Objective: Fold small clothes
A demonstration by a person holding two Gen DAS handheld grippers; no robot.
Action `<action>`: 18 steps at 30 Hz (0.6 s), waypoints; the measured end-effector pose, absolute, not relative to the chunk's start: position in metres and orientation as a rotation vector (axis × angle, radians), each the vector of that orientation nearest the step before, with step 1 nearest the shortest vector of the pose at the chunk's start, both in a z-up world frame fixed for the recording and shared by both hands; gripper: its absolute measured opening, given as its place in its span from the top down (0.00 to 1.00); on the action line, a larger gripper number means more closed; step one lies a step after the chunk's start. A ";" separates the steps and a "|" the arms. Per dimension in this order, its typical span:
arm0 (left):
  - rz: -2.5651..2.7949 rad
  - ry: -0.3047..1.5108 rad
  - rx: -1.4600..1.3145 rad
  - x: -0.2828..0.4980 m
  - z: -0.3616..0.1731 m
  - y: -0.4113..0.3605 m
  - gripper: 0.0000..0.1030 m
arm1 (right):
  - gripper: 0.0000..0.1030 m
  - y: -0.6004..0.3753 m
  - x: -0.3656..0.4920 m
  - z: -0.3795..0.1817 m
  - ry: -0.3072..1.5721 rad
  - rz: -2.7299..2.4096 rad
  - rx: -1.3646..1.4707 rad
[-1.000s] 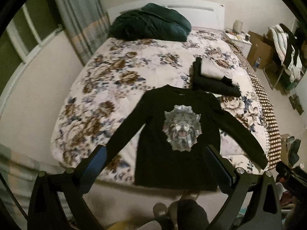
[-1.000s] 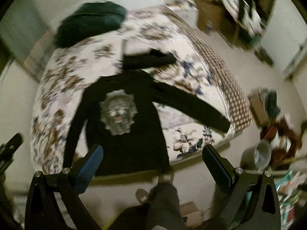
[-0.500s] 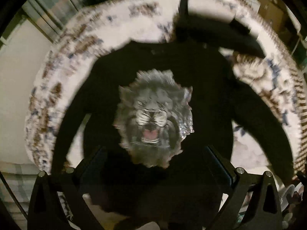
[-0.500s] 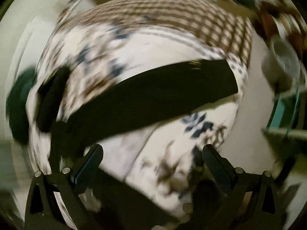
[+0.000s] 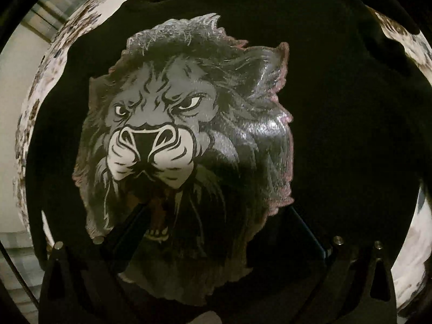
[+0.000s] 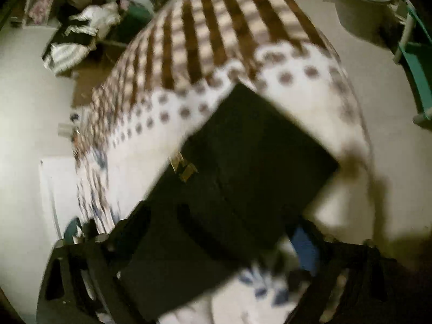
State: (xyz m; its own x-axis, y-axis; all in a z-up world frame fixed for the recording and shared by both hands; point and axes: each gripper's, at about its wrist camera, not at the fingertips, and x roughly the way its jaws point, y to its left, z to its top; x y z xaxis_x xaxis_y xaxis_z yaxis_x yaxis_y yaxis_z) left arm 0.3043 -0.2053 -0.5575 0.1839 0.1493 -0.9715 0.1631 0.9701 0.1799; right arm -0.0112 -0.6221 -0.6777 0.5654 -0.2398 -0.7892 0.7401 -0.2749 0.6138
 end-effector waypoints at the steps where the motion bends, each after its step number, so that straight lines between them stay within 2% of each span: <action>1: -0.014 1.393 0.255 0.305 -0.558 -0.205 0.00 | 0.42 -0.625 -0.010 -0.676 0.425 -1.028 1.570; 2: -0.018 1.398 0.245 0.306 -0.558 -0.204 0.00 | 0.83 -0.629 -0.009 -0.673 0.441 -1.071 1.556; 3: -0.021 1.402 0.238 0.305 -0.557 -0.203 0.00 | 0.89 -0.631 -0.009 -0.669 0.453 -1.092 1.549; 5: -0.027 1.401 0.227 0.304 -0.552 -0.202 0.00 | 0.89 -0.637 -0.004 -0.653 0.459 -1.108 1.524; 11: -0.020 1.371 0.164 0.306 -0.521 -0.171 0.00 | 0.89 -0.631 0.072 -0.538 0.528 -0.947 1.197; 15: 0.003 1.337 0.114 0.308 -0.497 -0.131 0.00 | 0.89 -0.577 0.176 -0.459 0.603 -0.697 0.959; 18: 0.037 1.318 0.084 0.312 -0.482 -0.088 0.00 | 0.89 -0.507 0.258 -0.438 0.687 -0.498 0.850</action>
